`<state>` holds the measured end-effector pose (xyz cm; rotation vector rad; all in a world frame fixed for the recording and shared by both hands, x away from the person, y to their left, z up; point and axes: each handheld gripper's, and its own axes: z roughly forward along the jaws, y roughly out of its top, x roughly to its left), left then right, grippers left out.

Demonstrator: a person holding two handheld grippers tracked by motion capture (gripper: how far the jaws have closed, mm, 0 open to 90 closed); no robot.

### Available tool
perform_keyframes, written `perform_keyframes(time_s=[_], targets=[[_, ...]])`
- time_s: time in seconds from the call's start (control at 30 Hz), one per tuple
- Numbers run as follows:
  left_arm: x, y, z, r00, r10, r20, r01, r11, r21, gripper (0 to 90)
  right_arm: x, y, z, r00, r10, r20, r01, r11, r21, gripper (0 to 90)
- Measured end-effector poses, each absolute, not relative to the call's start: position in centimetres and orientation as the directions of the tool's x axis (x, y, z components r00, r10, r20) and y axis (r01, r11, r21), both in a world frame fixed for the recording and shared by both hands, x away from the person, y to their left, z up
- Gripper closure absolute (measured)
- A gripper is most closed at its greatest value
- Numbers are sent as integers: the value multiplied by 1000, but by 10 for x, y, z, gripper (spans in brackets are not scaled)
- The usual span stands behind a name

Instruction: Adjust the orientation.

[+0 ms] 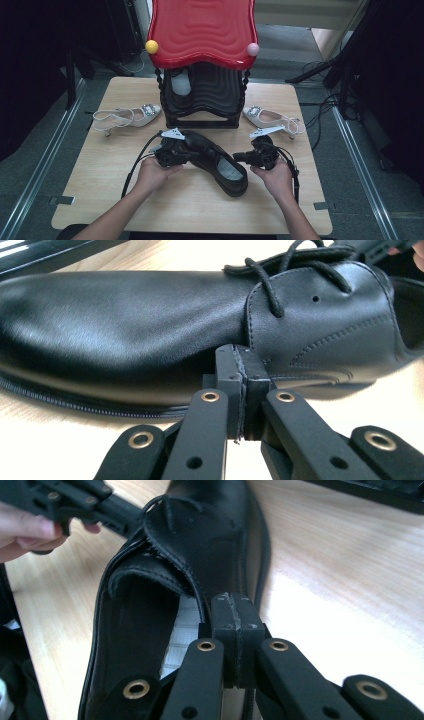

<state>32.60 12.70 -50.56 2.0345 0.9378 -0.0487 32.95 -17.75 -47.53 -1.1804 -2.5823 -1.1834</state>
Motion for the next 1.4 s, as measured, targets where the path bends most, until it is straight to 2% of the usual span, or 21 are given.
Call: perform_keyframes(time_s=[0.4,0.57,0.7,1.1,1.3,1.4], targets=[[338,121,-505,709,603,-365,640,-334,692,900,308,-172,-477,-689,623,371,685,392,614,900],[345,119,-505,692,604,-395,663,-315,679,900,304,-173,-479,-676,616,404,701,370,609,900],[348,117,-504,695,606,-387,658,-319,682,900,304,-174,-481,-661,618,425,715,347,607,900],[355,109,-506,709,599,-373,640,-322,697,900,291,-167,-480,-674,623,396,698,362,618,900],[358,112,-503,707,600,-373,644,-330,690,900,295,-172,-482,-656,621,429,717,336,611,899],[359,119,-496,712,603,-361,638,-341,690,863,297,-179,-477,-643,624,445,724,303,620,877]])
